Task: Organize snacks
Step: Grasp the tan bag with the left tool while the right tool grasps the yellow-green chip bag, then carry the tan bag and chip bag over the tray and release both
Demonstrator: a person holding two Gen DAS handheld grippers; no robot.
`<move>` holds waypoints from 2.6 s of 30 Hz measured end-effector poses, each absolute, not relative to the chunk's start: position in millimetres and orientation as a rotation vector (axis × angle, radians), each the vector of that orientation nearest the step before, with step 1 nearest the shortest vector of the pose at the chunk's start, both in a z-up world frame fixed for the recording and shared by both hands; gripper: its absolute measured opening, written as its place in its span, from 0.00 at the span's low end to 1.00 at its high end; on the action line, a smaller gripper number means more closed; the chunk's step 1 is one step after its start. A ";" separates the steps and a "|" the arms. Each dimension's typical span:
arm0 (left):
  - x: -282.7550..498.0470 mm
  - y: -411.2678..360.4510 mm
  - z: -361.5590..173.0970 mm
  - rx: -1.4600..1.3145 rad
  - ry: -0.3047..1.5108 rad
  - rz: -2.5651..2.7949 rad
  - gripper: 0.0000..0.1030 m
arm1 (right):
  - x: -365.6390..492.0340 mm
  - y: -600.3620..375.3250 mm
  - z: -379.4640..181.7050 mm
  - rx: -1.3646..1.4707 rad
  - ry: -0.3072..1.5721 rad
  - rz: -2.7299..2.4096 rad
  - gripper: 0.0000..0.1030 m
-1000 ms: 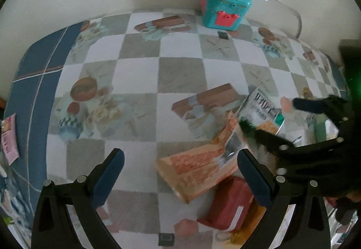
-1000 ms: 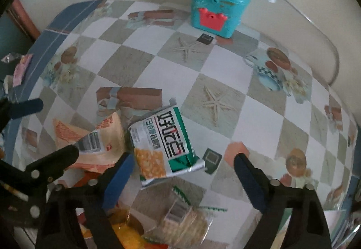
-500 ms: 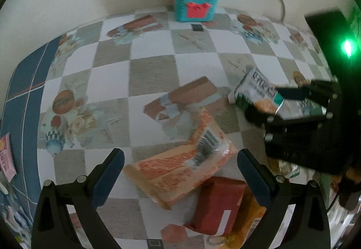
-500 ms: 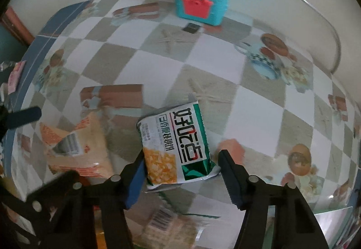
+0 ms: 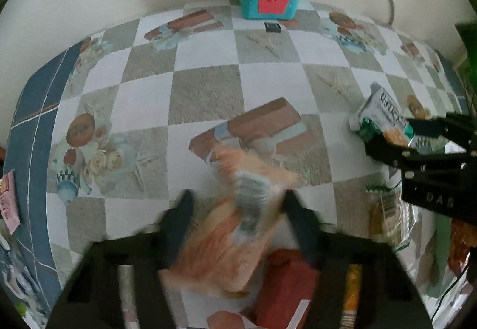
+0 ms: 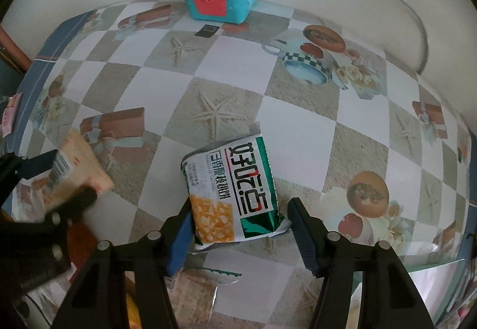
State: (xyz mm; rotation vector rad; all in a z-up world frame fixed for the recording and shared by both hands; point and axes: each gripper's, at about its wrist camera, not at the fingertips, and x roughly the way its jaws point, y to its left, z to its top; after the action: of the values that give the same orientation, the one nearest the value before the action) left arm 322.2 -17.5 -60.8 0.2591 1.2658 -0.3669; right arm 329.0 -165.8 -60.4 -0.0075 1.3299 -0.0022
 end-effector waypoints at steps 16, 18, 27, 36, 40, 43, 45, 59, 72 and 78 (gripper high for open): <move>286.7 54.5 -5.0 -0.056 1.116 -0.060 0.38 | 276.6 -177.2 -10.7 0.132 1.238 -0.009 0.53; 272.2 65.6 5.6 -0.107 1.097 -0.013 0.38 | 258.3 -187.0 3.0 0.153 1.213 -0.018 0.53; 191.3 65.4 21.1 -0.294 1.081 -0.008 0.38 | 158.5 -223.2 32.7 0.321 1.114 -0.156 0.53; 149.7 8.8 35.6 -0.332 1.074 -0.079 0.38 | 89.4 -239.5 49.5 0.421 0.984 -0.226 0.53; 142.7 -29.3 44.5 -0.301 1.054 -0.133 0.38 | 69.3 -260.0 45.8 0.460 0.941 -0.281 0.53; 141.0 -56.5 50.3 -0.261 1.044 -0.189 0.38 | 58.8 -279.9 41.7 0.477 0.925 -0.326 0.53; 141.5 -72.7 54.6 -0.241 1.036 -0.227 0.38 | 51.8 -297.9 39.5 0.498 0.914 -0.368 0.53; 138.7 -217.7 72.7 -0.008 1.033 -0.538 0.38 | 36.8 -420.8 29.0 0.543 0.897 -0.521 0.53; 160.2 -311.0 23.6 0.099 1.145 -0.689 0.38 | 77.7 -471.2 -10.5 0.515 1.052 -0.479 0.53; 164.6 -321.5 19.4 0.084 1.142 -0.686 0.69 | 86.0 -474.2 -21.5 0.476 1.101 -0.475 0.57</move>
State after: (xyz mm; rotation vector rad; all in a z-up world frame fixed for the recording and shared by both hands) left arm 164.6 -321.5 19.4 0.0837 1.1418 -0.6857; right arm 86.0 -474.2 -21.5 0.4762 1.1009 -0.4746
